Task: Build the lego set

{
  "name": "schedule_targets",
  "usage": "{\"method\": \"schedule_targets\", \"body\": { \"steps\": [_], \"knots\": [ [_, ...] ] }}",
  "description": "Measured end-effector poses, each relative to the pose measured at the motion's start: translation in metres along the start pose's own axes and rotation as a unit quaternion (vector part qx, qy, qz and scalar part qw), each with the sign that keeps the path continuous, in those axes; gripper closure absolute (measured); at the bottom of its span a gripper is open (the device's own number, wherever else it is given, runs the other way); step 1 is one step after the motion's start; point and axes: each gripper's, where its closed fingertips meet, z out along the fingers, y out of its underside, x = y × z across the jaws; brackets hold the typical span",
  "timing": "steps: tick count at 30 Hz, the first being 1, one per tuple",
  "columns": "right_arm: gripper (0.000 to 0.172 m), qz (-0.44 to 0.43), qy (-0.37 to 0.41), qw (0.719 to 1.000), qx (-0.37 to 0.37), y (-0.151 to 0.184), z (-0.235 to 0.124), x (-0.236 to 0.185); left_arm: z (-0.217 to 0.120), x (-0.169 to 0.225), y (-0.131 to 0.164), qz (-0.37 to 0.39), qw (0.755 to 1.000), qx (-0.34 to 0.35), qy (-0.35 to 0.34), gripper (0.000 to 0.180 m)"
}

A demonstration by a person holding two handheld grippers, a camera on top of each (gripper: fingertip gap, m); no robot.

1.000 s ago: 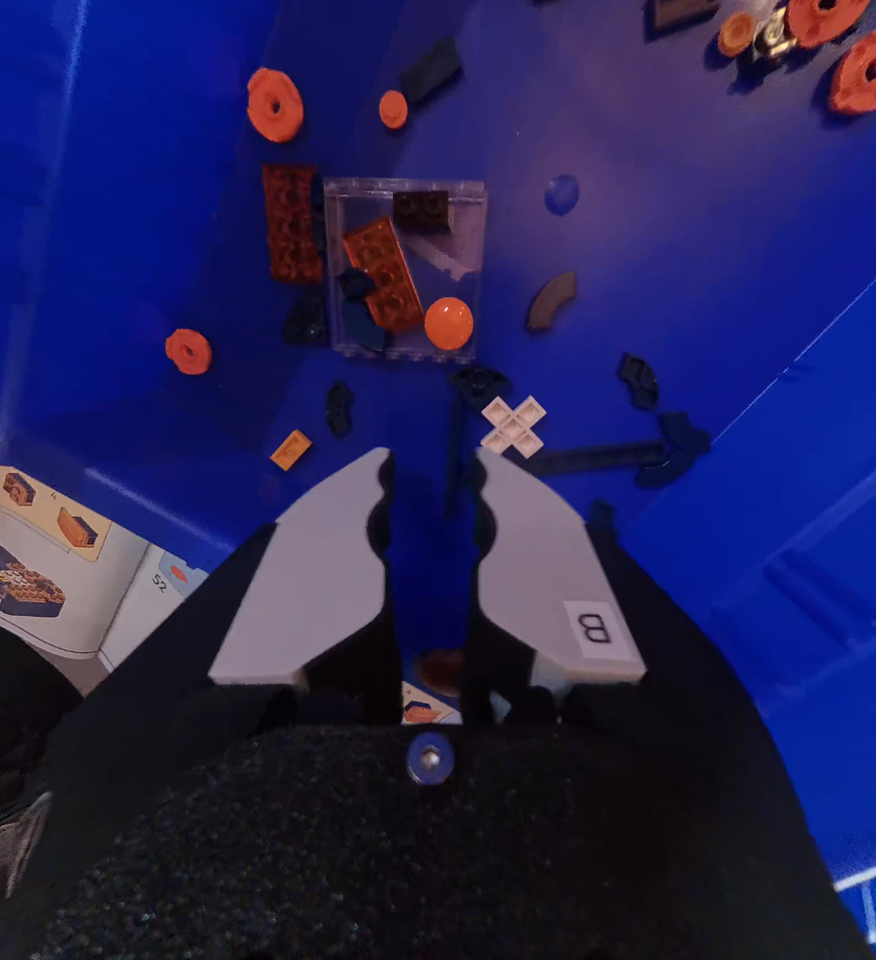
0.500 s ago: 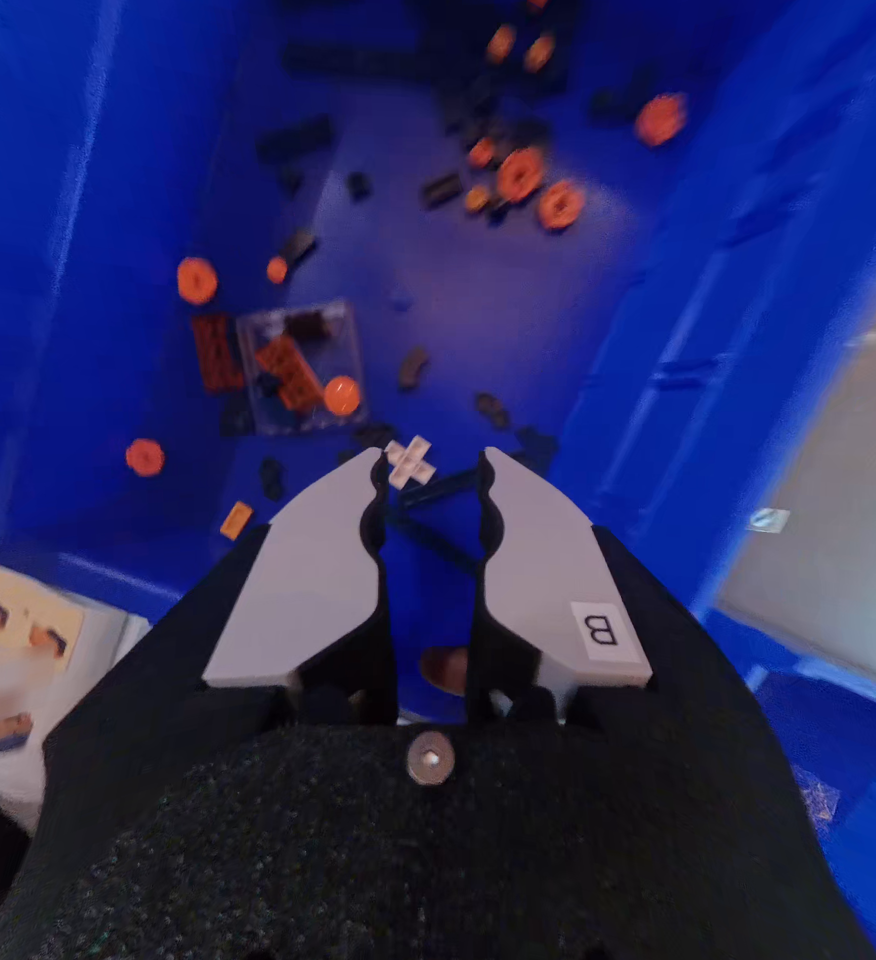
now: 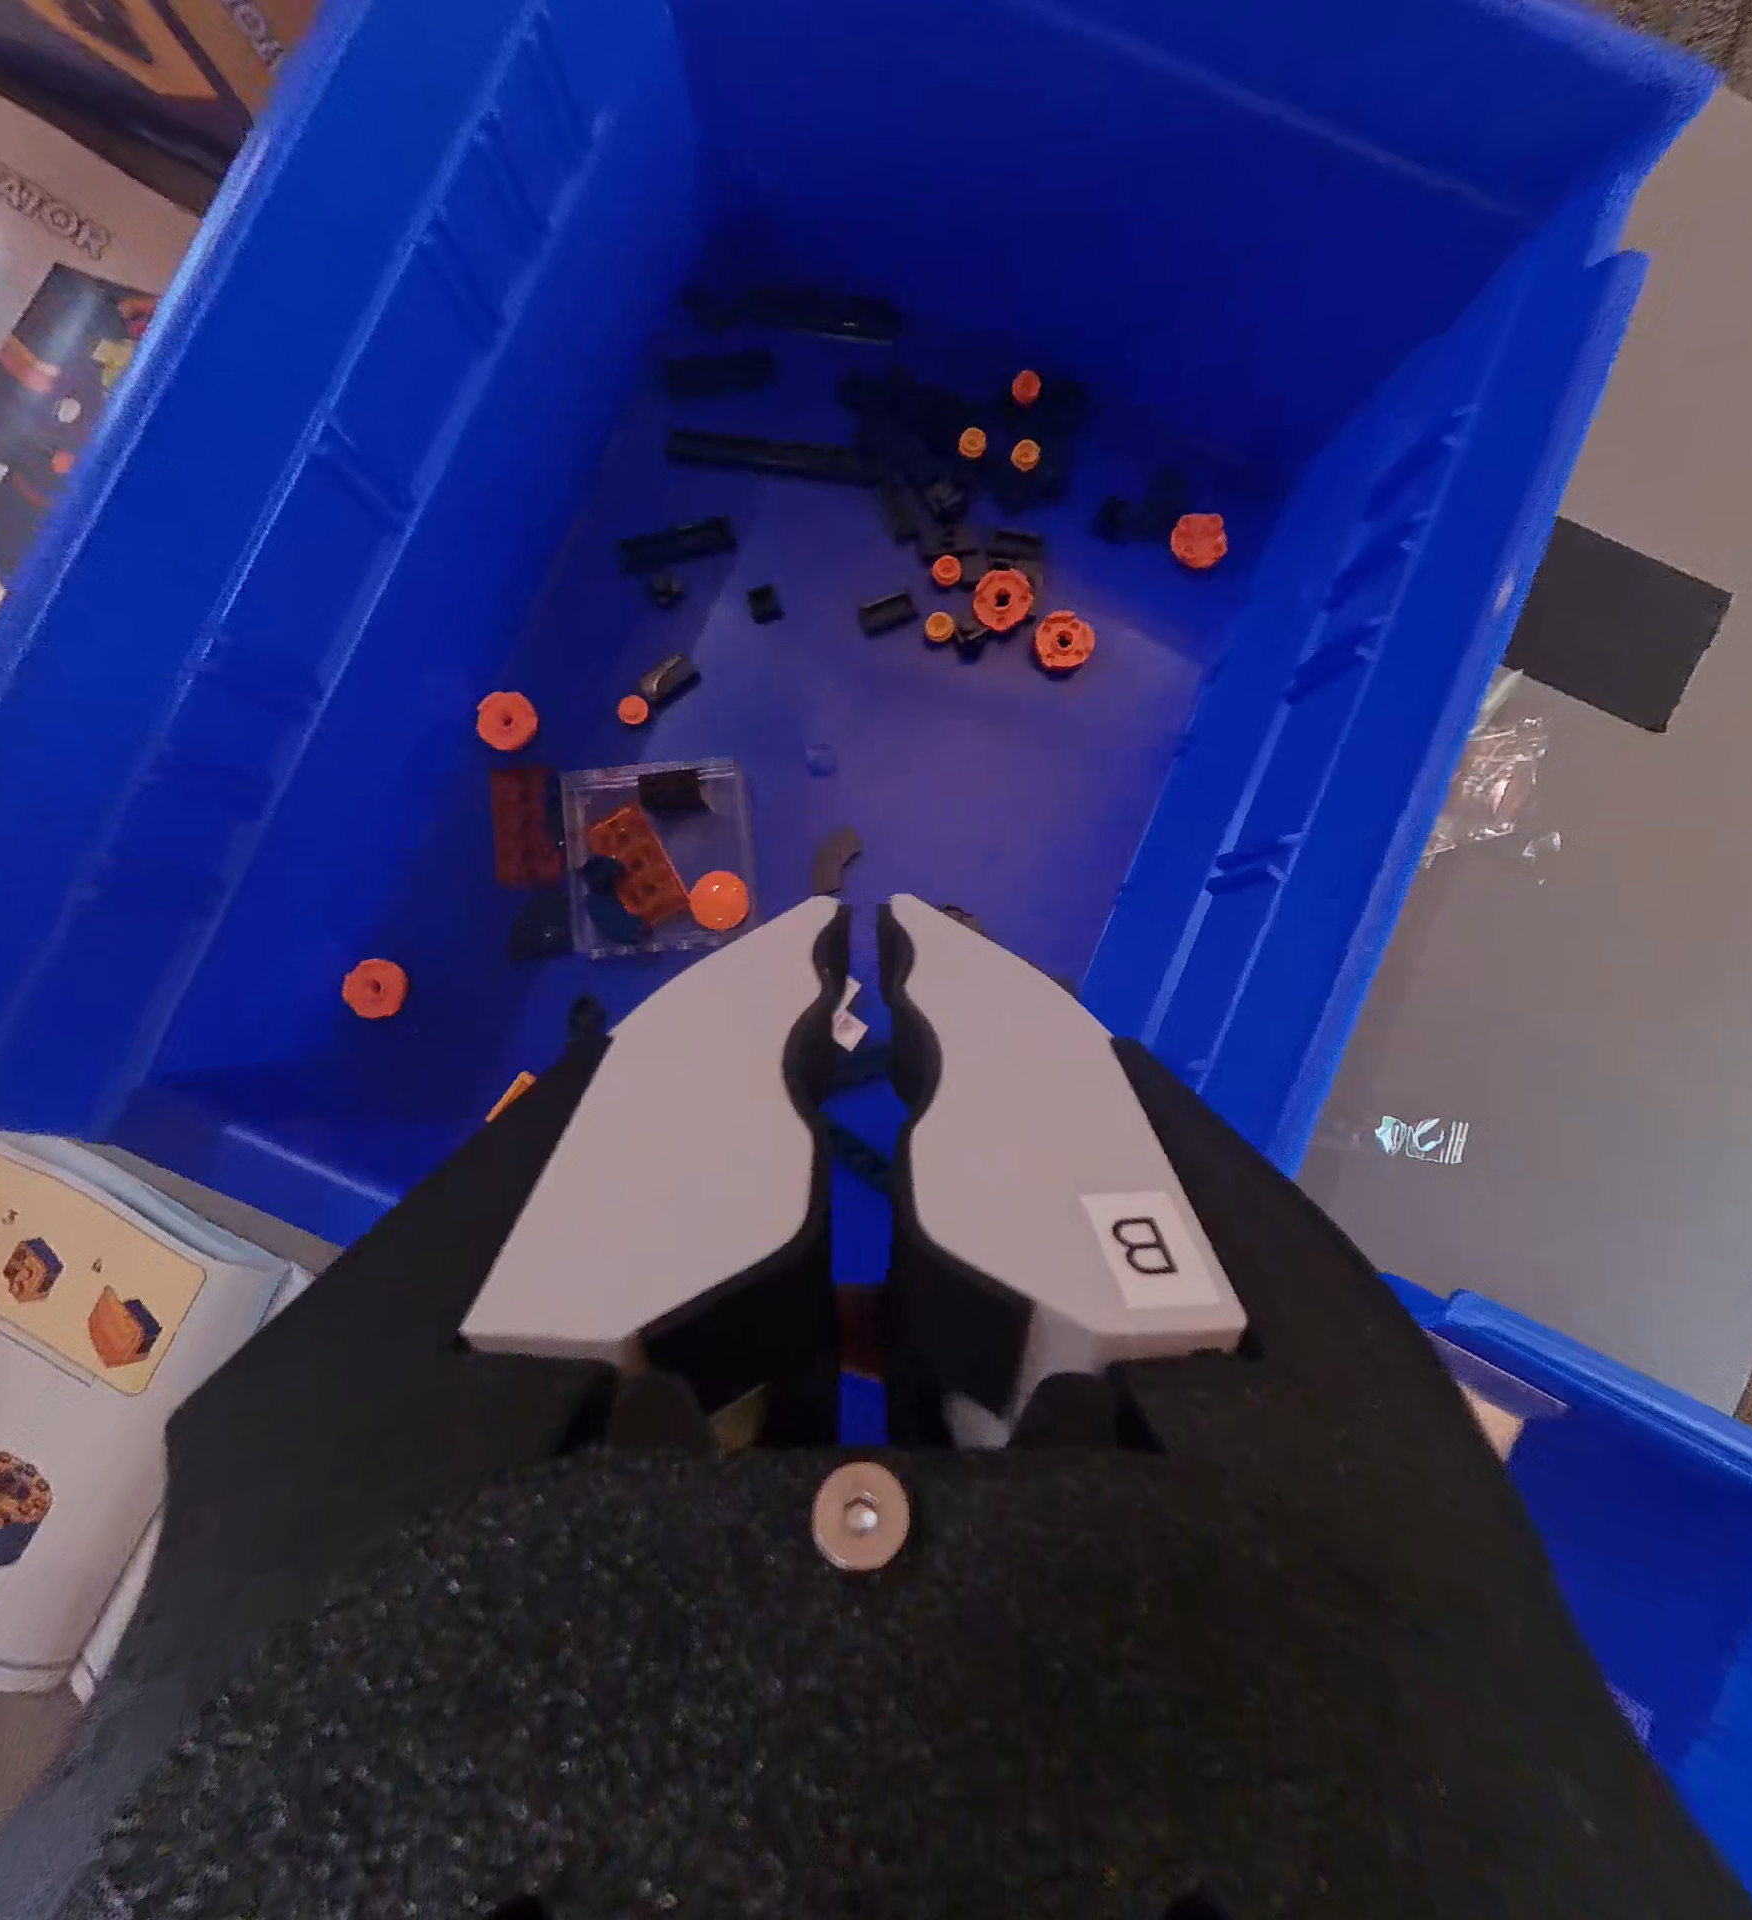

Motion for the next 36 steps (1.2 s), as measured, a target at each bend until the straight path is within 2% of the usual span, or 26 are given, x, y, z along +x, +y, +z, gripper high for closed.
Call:
{"method": "schedule_targets", "body": {
  "steps": [3, 5, 7, 11, 14, 17, 19, 21, 24, 26, 28, 36],
  "knots": [
    [0.163, -0.047, -0.055, 0.997, -0.023, 0.007, 0.003, -0.021, 0.001, 0.001, 0.001, 0.003, 1.0, 0.0, 0.002, 0.081],
    [0.162, -0.095, -0.122, 0.987, -0.05, 0.018, 0.005, -0.047, 0.001, 0.003, 0.002, 0.004, 1.0, -0.001, 0.005, 0.082],
    [0.159, -0.128, -0.149, 0.977, -0.08, 0.029, 0.007, -0.061, 0.001, 0.005, 0.003, 0.002, 1.0, -0.001, 0.01, 0.082],
    [0.16, -0.126, -0.156, 0.971, -0.128, 0.043, 0.01, -0.064, 0.002, 0.006, 0.004, 0.0, 1.0, 0.0, 0.014, 0.083],
    [0.158, -0.122, -0.194, 0.96, -0.16, 0.058, 0.0, -0.071, 0.002, 0.007, 0.004, -0.011, 1.0, 0.002, 0.02, 0.083],
    [0.146, -0.161, -0.246, 0.948, -0.121, 0.058, -0.024, -0.087, 0.003, 0.007, 0.006, -0.021, 0.999, 0.001, 0.026, 0.083],
    [0.146, -0.191, -0.19, 0.961, -0.057, 0.038, -0.024, -0.076, 0.005, 0.008, 0.01, -0.027, 0.999, -0.006, 0.03, 0.083],
    [0.154, -0.173, -0.117, 0.978, 0.006, 0.009, -0.009, -0.058, 0.006, 0.009, 0.012, -0.036, 0.999, -0.012, 0.037, 0.083],
    [0.151, -0.107, -0.135, 0.985, -0.01, -0.002, 0.026, -0.059, 0.004, 0.009, 0.009, -0.041, 0.998, -0.007, 0.04, 0.083],
    [0.147, -0.118, -0.13, 0.984, -0.029, 0.003, 0.05, -0.061, 0.002, 0.009, 0.006, -0.034, 0.999, 0.001, 0.037, 0.083],
    [0.136, -0.139, -0.106, 0.983, -0.061, 0.012, 0.066, -0.059, 0.002, 0.009, 0.005, -0.022, 0.999, 0.002, 0.033, 0.083],
    [0.146, -0.131, -0.072, 0.987, -0.061, 0.009, 0.077, -0.053, 0.003, 0.011, 0.007, -0.004, 1.0, -0.002, 0.029, 0.083]
  ]
}}
